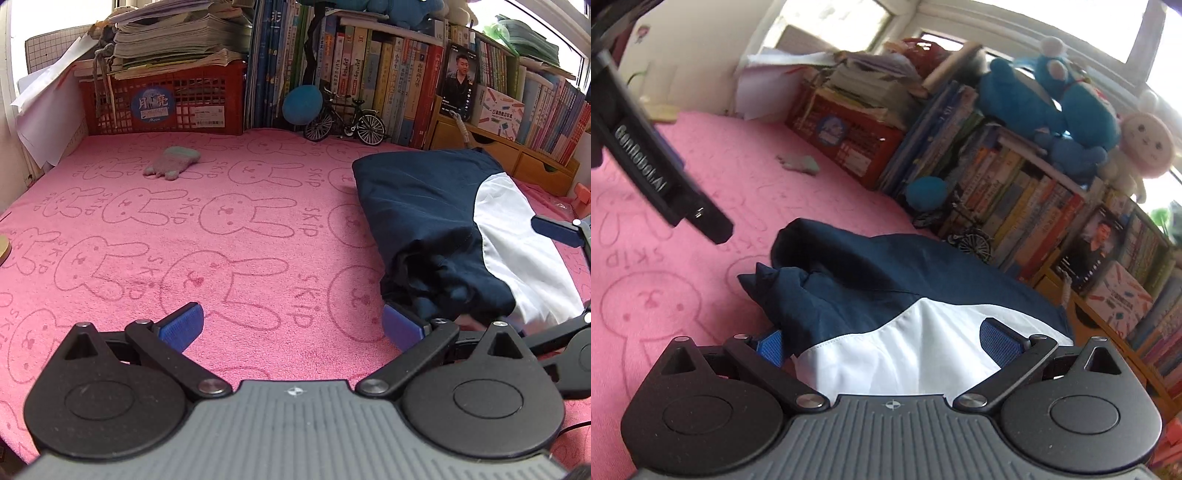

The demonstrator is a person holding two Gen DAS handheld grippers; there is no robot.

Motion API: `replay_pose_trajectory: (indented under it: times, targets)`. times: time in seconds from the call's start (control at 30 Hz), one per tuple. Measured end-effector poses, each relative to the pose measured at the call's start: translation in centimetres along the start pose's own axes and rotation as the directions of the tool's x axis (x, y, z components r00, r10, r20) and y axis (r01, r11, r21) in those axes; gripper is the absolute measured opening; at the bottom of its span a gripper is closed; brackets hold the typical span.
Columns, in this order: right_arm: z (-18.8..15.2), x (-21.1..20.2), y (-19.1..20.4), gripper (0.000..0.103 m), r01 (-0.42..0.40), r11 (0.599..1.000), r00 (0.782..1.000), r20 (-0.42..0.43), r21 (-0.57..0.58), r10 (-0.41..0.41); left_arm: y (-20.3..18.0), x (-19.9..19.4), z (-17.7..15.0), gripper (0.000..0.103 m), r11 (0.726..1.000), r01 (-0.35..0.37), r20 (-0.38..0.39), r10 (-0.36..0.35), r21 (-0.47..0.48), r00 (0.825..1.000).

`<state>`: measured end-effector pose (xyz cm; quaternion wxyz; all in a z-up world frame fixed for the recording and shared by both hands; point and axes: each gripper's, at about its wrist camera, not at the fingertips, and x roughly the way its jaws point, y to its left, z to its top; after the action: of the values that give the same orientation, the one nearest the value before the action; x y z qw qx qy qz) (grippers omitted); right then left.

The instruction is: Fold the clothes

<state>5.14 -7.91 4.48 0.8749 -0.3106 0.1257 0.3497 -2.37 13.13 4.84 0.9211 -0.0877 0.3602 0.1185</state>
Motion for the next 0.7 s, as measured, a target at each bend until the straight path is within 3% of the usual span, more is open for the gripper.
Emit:
replay_pose_trajectory:
  times: [0.17,0.27,0.37,0.43,0.5,0.53,0.6,0.67,0.7]
  targets:
    - [-1.9,-1.7,-5.1,0.103,0.23,0.965,0.973,-0.007,0.126,-0.231,-0.8,0.6,0.4,0.103,0.999,0.04,-0.001,-0.04,-0.007,0.999]
    - [-3.7,-3.1,-8.2,0.103,0.217,0.94,0.976,-0.052,0.264,-0.21,-1.7,0.9,0.4,0.103,0.998,0.06,-0.003,-0.06,0.007,0.998]
    - [-4.5,-3.6,-8.1,0.103,0.244,0.934,0.97,-0.074,0.26,-0.233,-2.5,1.2,0.4,0.103,0.998,0.065,-0.011,-0.064,0.022,0.998]
    - [-4.0,-3.1,-6.8,0.103,0.309,0.916,0.951,-0.073,0.256,-0.301,-2.8,1.3,0.3,0.103,0.997,0.071,-0.014,-0.07,0.028,0.997]
    - [-3.0,-1.9,-5.5,0.103,0.231,0.942,0.973,-0.084,0.245,-0.217,-3.0,1.2,0.3,0.103,0.997,0.073,-0.014,-0.073,0.028,0.997]
    - [-2.5,-1.3,-4.8,0.094,0.191,0.952,0.981,-0.09,0.24,-0.174,-3.0,1.2,0.4,0.103,0.997,0.072,-0.014,-0.072,0.026,0.997]
    - [-1.3,0.0,-3.3,0.088,0.109,0.97,0.99,-0.106,0.217,-0.088,-2.9,1.2,0.6,0.103,0.998,0.067,-0.015,-0.066,0.022,0.998]
    - [-0.4,1.5,-1.9,0.07,0.089,0.981,0.988,-0.137,0.173,-0.065,-2.8,1.3,0.8,0.103,0.998,0.057,-0.018,-0.057,0.02,0.998]
    - [-0.2,1.9,-1.7,0.05,0.084,0.982,0.986,-0.154,0.171,-0.057,-2.8,1.4,0.9,0.103,0.998,0.051,-0.018,-0.05,0.022,0.999]
